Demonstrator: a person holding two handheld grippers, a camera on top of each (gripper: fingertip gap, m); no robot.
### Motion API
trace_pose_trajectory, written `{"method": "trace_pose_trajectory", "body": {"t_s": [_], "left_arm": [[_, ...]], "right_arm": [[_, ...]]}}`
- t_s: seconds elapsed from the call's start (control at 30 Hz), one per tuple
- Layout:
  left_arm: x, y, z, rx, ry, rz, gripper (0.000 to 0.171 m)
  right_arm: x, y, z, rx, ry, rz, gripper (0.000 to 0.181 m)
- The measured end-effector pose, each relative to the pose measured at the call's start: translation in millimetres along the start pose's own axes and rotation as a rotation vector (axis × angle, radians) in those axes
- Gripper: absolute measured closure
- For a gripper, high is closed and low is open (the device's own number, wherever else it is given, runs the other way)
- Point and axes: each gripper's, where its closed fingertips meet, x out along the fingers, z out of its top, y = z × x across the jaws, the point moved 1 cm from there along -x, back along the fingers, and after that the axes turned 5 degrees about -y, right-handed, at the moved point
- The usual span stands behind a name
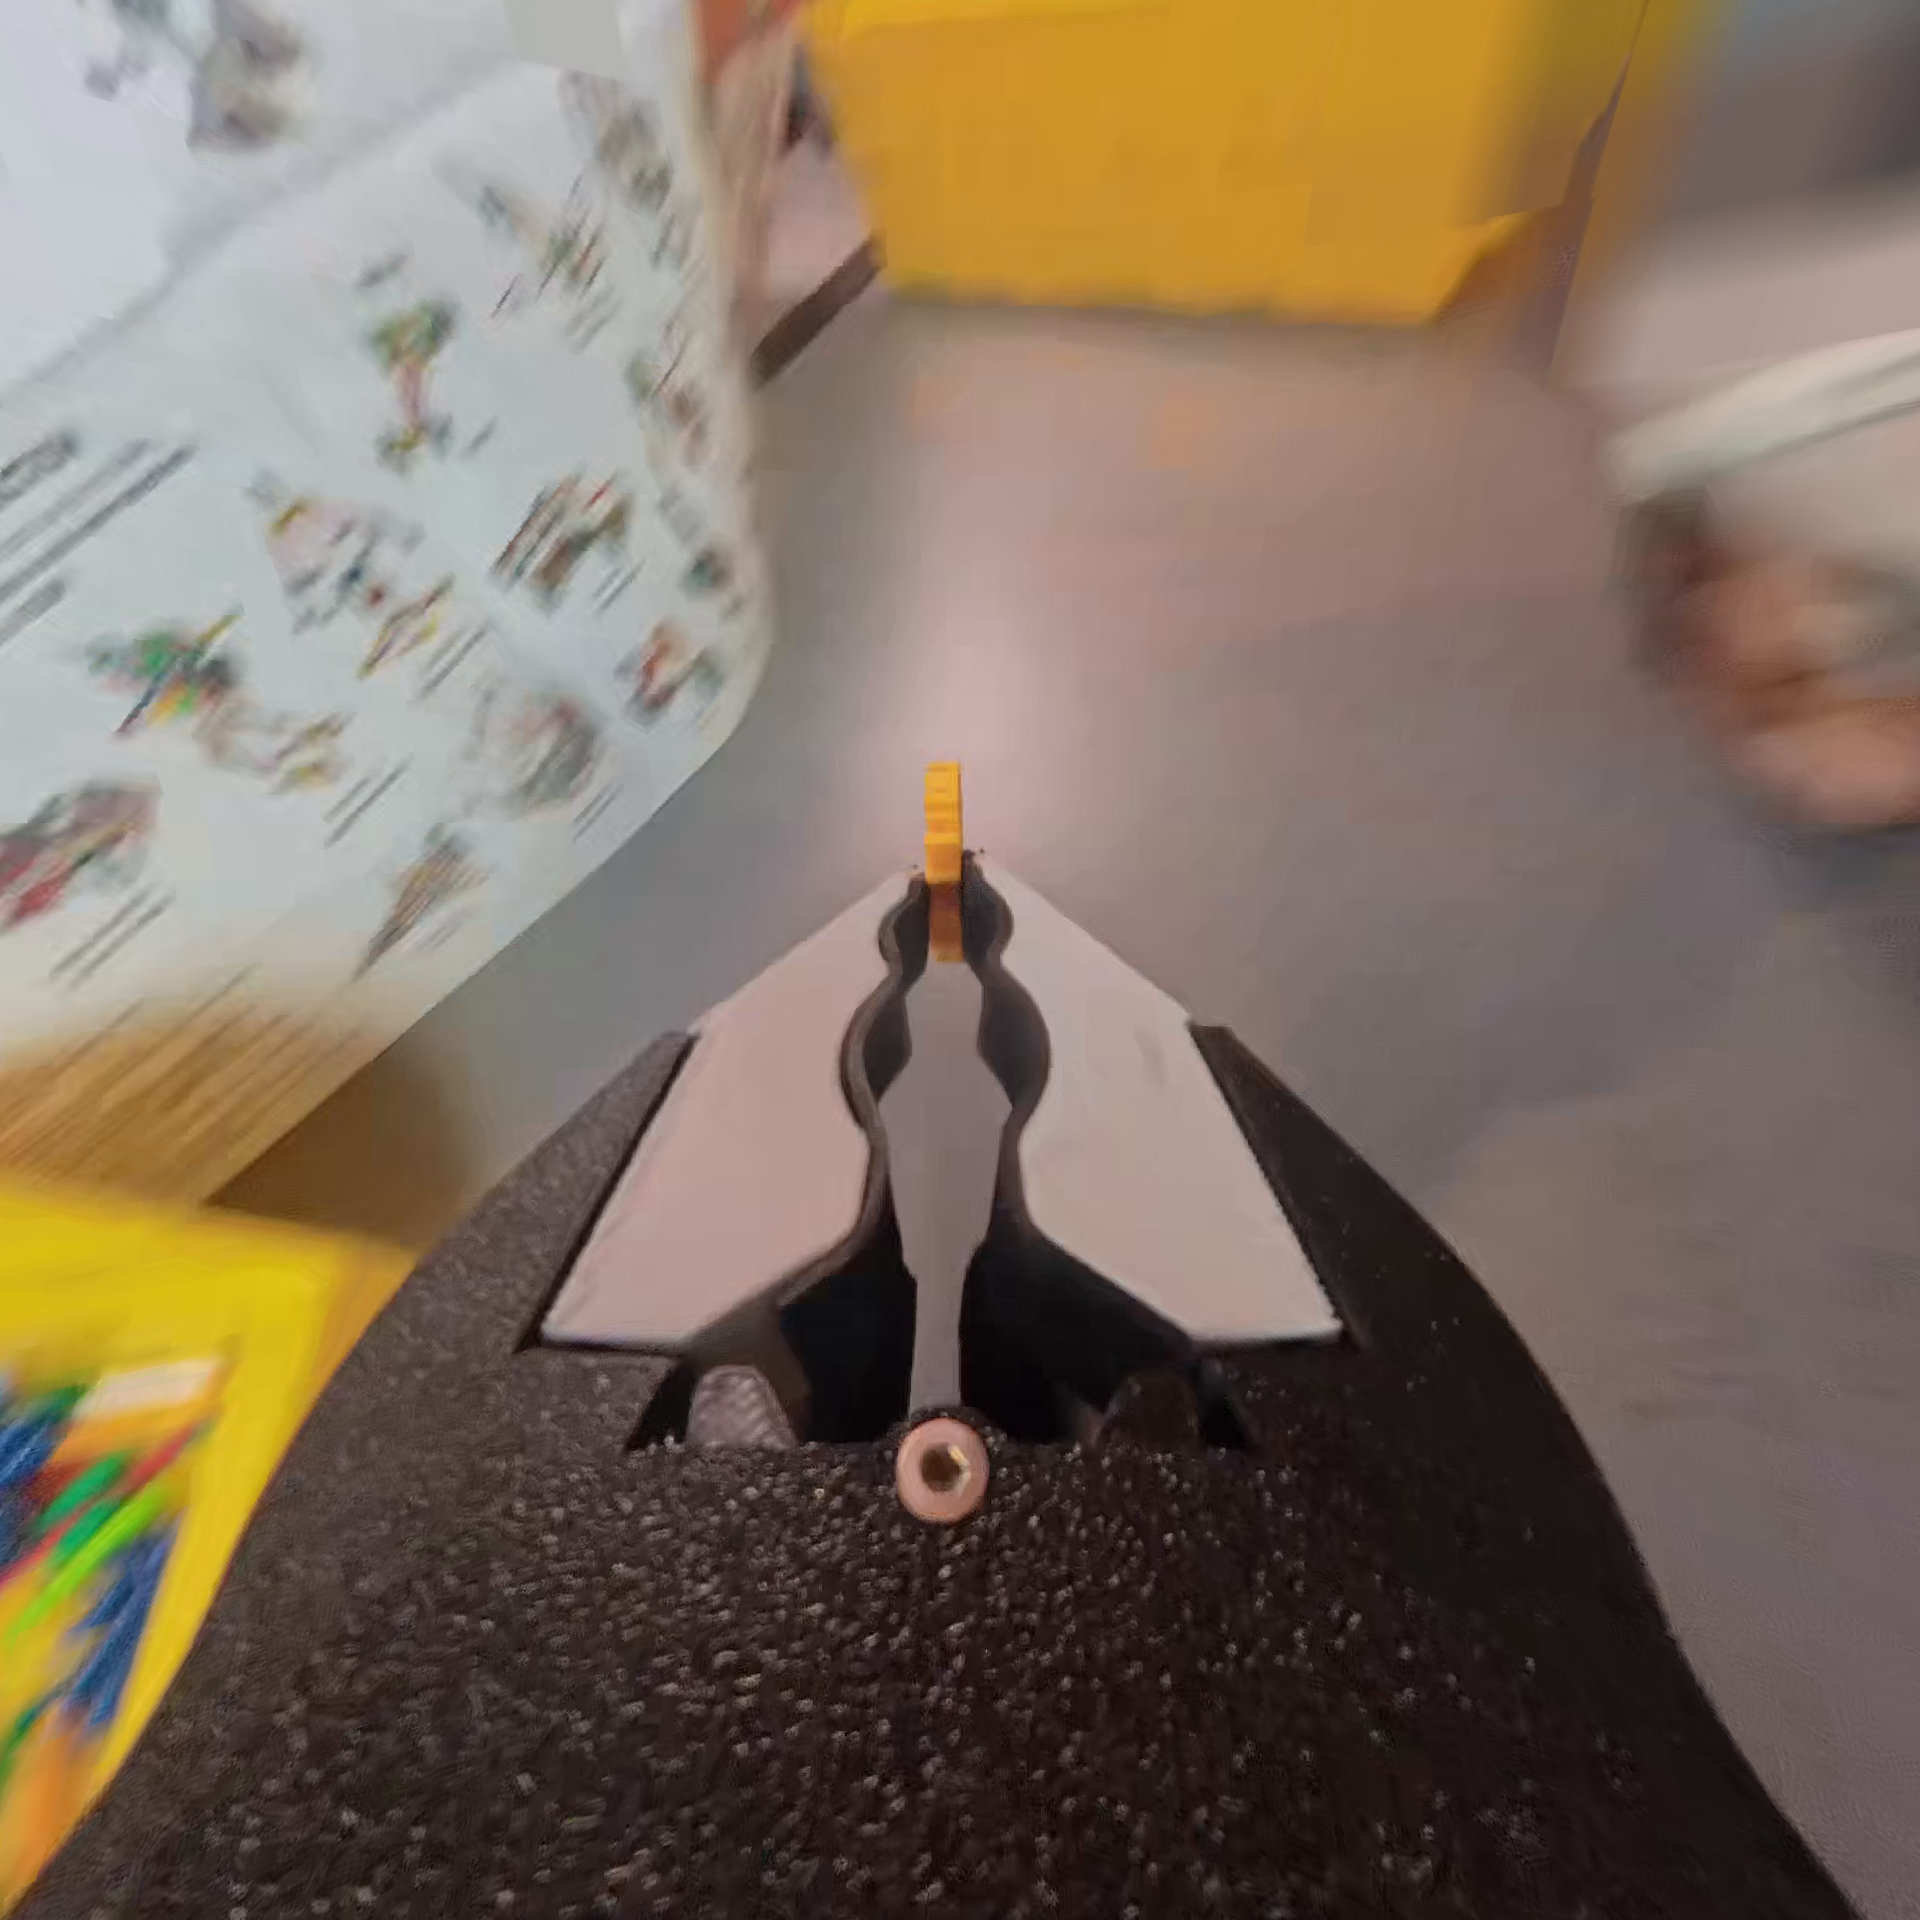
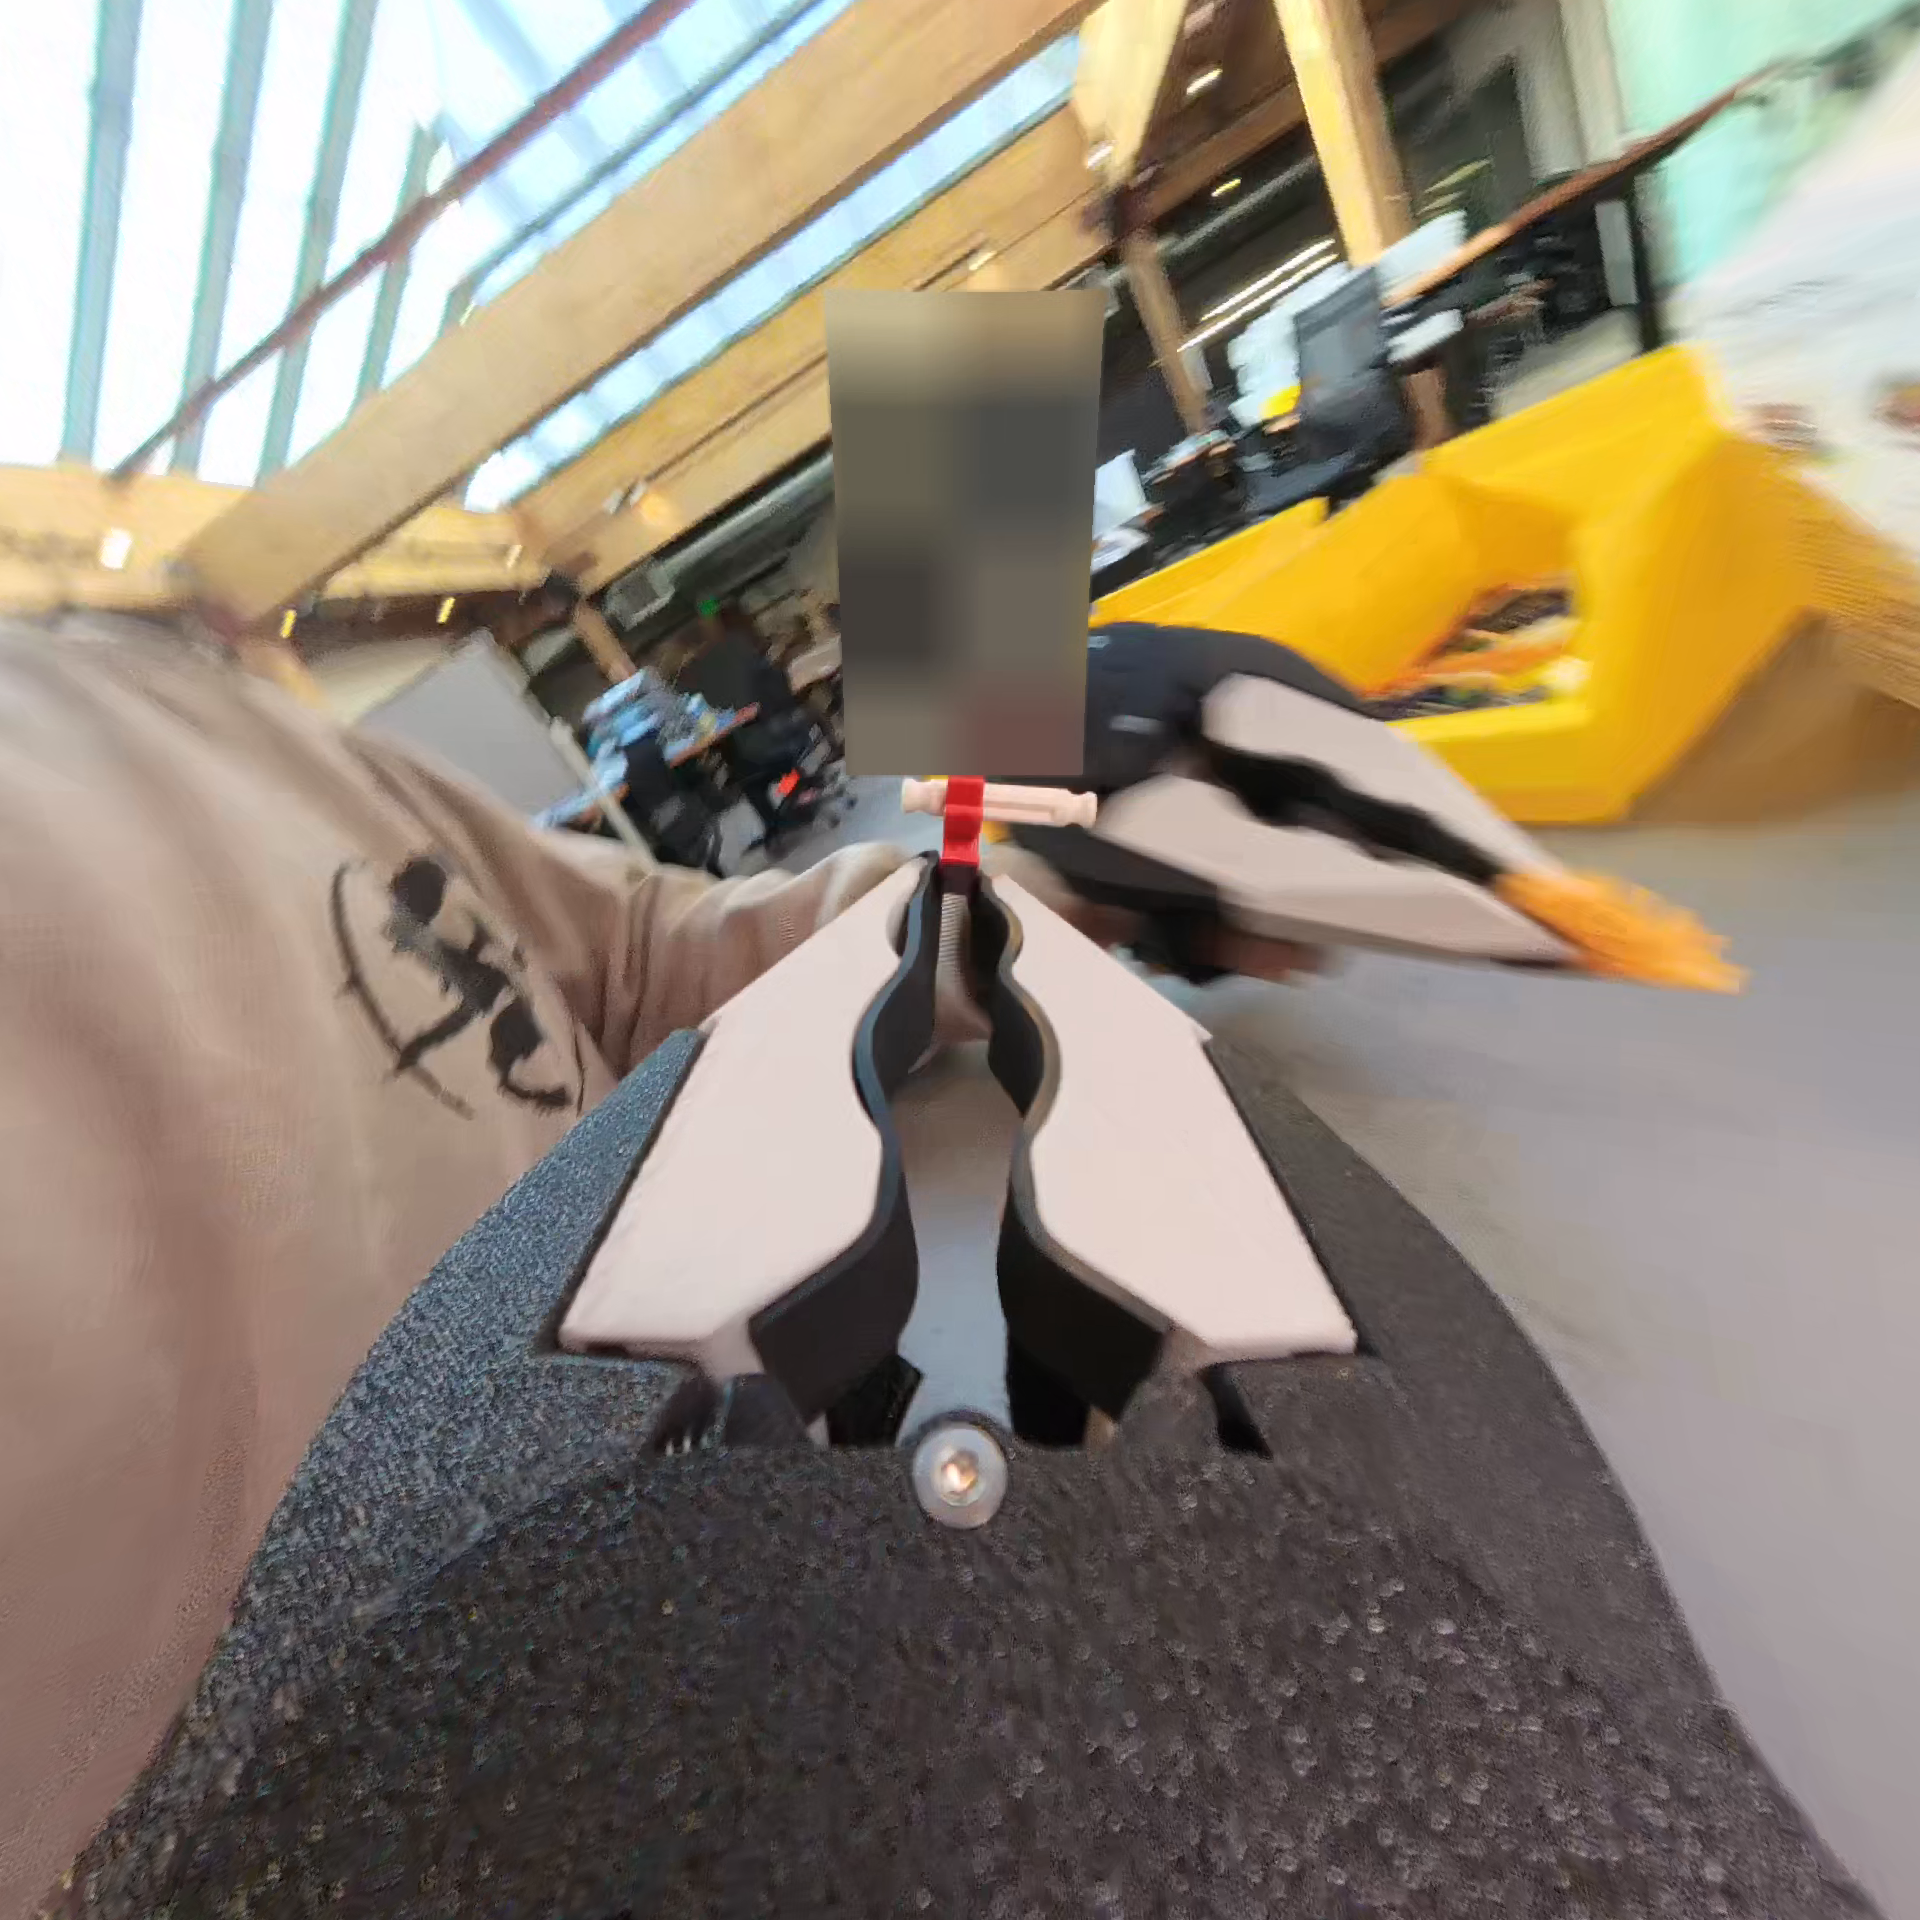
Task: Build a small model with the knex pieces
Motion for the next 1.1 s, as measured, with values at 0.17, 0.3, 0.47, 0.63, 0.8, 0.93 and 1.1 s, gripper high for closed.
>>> {"method": "trace_pose_trajectory", "body": {"t_s": [0.17,0.3,0.47,0.63,0.8,0.93,1.1], "left_arm": [[-53.9,11.7,40.3,-0.156,-0.212,-0.006,0.165],[-44.0,0.1,32.7,-0.162,-0.188,-0.036,0.165],[-38.9,-22.3,37.3,-0.119,-0.235,-0.065,0.165],[-37.8,-27.0,34.2,-0.069,-0.257,-0.065,0.165],[-39.7,-29.9,34.0,-0.097,-0.278,-0.105,0.165],[-36.2,-31.6,24.5,-0.153,-0.229,-0.148,0.163],[-40.1,-13.3,19.6,-0.154,-0.216,-0.076,0.171]], "right_arm": [[-16.4,9.9,18.0,-0.206,-0.011,-0.106,0.179],[-14.0,17.2,15.8,-0.258,0.008,-0.1,0.178],[-32.9,5.3,33.7,-0.296,-0.045,-0.167,0.178],[-35.6,-2.6,30.9,-0.321,-0.016,-0.204,0.178],[-33.4,-11.8,20.8,-0.301,0.008,-0.21,0.178],[-33.8,-20.2,16.1,-0.291,0.023,-0.244,0.178],[-33.8,-24.6,14.7,-0.272,0.028,-0.274,0.178]]}}
